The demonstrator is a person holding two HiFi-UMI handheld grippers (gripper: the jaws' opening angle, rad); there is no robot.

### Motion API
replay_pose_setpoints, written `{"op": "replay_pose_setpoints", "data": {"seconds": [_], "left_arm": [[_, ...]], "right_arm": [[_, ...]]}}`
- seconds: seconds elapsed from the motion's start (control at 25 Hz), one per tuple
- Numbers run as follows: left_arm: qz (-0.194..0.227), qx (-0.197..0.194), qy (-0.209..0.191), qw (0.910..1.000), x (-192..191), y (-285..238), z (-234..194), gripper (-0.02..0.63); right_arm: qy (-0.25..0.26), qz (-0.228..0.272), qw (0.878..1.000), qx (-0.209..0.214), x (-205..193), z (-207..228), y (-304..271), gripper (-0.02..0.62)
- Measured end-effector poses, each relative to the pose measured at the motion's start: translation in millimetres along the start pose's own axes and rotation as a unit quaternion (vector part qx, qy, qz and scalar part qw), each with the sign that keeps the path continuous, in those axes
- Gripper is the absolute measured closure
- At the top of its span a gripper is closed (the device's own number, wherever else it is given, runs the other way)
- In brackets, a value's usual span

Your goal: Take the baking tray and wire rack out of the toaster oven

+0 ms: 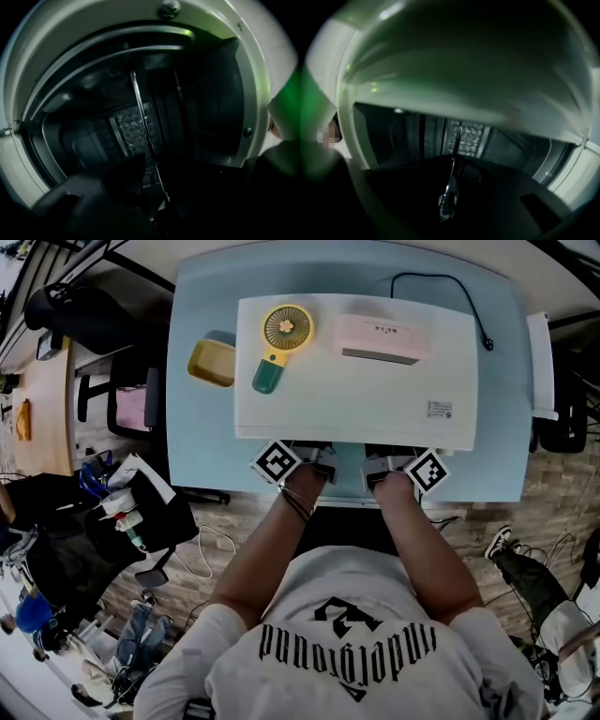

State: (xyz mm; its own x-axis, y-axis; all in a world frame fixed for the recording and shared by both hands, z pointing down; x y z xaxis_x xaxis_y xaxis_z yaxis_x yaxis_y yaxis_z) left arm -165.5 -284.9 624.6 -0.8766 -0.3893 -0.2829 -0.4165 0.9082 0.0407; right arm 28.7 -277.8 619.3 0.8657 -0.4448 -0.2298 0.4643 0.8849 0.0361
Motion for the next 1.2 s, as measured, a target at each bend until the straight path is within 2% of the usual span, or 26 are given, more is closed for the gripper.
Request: {"op": "replay_pose_setpoints", "data": {"seconds": [0.24, 0.72, 1.2], "left_arm": [[0.01, -0.01, 0.006, 0.9999, -0.2, 0.5, 1.9, 0.592], [0.009, -0.005, 0.012, 0.9999, -5.4, 9.6, 4.8, 0.6], [-0.005, 0.001, 0.012, 0.9999, -19.4, 45.6, 9.3, 0.6]], "right_arm": [[0.001, 0.003, 1.0, 0.001, -0.6, 0.7, -0.1, 0.592], [-0.006, 0.007, 1.0, -0.003, -5.4, 0.8, 9.8, 0.594], [-0.002, 0.009, 1.0, -0.005, -21.8, -5.8, 43.2, 0.594]]}}
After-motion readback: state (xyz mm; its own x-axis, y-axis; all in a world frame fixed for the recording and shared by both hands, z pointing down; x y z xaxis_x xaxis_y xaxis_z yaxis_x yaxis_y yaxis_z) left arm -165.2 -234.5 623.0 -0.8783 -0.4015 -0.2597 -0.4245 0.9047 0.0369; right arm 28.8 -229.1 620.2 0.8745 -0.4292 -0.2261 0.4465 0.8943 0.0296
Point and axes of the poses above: the fingertips, and each gripper's own axes: y backward along the fingers, z to its right, x out of its top, the point moved 6 cm from there along y, backward along the fingers
